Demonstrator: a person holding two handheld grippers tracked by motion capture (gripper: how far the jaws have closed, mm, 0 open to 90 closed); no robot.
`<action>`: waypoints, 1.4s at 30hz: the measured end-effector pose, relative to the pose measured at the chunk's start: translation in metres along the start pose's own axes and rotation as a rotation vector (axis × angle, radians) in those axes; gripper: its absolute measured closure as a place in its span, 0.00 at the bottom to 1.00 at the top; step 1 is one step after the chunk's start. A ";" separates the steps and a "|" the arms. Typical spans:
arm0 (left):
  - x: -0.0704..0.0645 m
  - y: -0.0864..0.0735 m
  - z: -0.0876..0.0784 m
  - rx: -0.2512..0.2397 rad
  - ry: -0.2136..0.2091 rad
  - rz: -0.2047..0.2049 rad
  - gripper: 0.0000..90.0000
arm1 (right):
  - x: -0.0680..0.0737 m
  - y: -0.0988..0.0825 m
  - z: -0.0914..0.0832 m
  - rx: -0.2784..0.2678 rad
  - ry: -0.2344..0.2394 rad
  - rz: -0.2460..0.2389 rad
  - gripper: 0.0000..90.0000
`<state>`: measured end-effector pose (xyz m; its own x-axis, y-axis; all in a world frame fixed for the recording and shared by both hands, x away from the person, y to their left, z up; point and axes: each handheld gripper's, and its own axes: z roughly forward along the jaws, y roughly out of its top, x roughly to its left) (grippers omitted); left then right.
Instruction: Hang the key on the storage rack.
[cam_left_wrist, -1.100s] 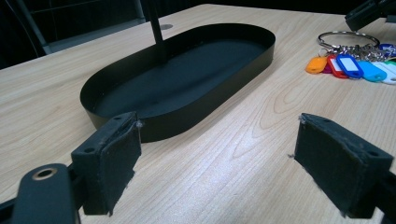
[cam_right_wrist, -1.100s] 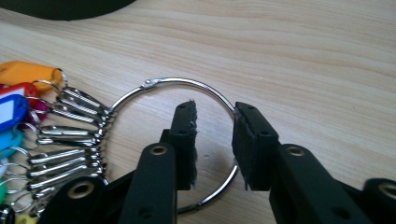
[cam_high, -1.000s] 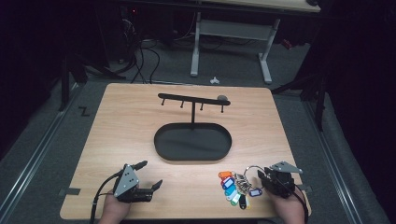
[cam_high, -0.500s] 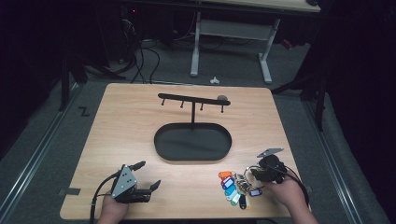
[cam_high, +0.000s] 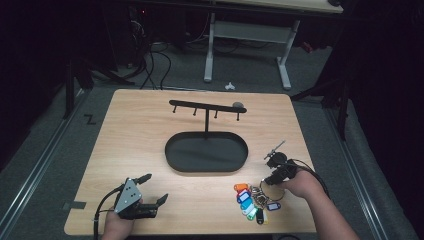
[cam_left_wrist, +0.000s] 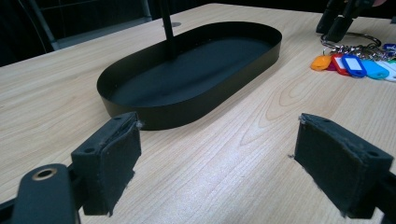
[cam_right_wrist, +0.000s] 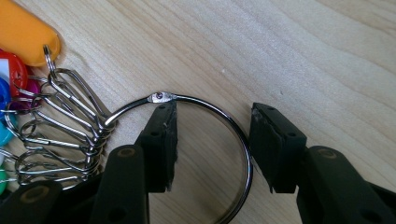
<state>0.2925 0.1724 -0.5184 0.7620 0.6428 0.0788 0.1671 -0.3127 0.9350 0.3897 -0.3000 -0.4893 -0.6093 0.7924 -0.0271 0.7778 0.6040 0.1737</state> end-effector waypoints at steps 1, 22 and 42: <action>0.000 0.000 0.000 0.001 -0.001 0.002 0.17 | -0.002 0.002 0.000 0.013 0.013 -0.009 0.60; -0.002 0.000 0.002 0.008 -0.005 0.008 0.17 | 0.008 0.001 -0.002 0.067 0.011 -0.048 0.87; -0.002 0.000 0.001 0.008 -0.005 0.008 0.17 | 0.012 0.010 -0.001 0.107 0.067 -0.074 0.96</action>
<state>0.2916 0.1707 -0.5192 0.7666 0.6366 0.0841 0.1664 -0.3235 0.9315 0.3901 -0.2848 -0.4868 -0.6719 0.7400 0.0304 0.7400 0.6692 0.0675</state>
